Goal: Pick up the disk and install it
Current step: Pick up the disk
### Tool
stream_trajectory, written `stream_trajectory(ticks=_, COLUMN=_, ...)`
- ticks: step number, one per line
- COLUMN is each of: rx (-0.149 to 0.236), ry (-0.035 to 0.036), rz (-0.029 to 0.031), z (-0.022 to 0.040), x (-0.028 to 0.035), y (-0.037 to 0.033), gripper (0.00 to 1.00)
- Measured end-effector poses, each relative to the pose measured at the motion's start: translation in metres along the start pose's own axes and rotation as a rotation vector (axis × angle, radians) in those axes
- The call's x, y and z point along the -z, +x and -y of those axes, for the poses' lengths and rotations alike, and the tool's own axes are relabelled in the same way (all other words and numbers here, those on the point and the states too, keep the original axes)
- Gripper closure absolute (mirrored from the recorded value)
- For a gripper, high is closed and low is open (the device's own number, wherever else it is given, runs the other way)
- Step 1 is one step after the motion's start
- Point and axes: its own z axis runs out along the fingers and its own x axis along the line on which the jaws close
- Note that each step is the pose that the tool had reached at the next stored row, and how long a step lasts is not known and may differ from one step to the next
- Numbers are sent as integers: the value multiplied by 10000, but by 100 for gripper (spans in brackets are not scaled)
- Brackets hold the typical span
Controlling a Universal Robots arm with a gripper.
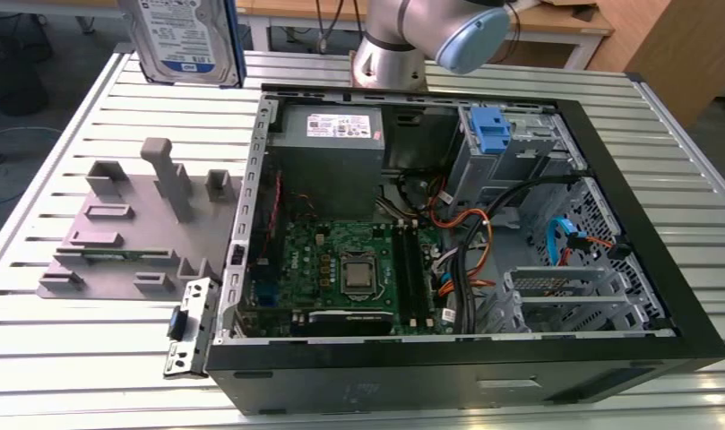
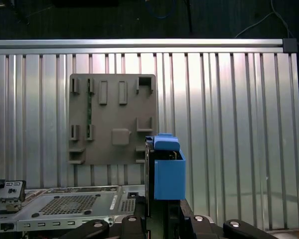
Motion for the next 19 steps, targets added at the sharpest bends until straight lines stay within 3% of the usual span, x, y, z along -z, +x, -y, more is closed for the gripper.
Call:
stream_trajectory(ticks=10, rx=-1, ry=-9, rz=-11, z=241, x=-2, y=-11, gripper=65)
stream_trajectory(ticks=19, rx=-5, ry=-49, rz=-19, z=500, x=-4, y=-23, gripper=65)
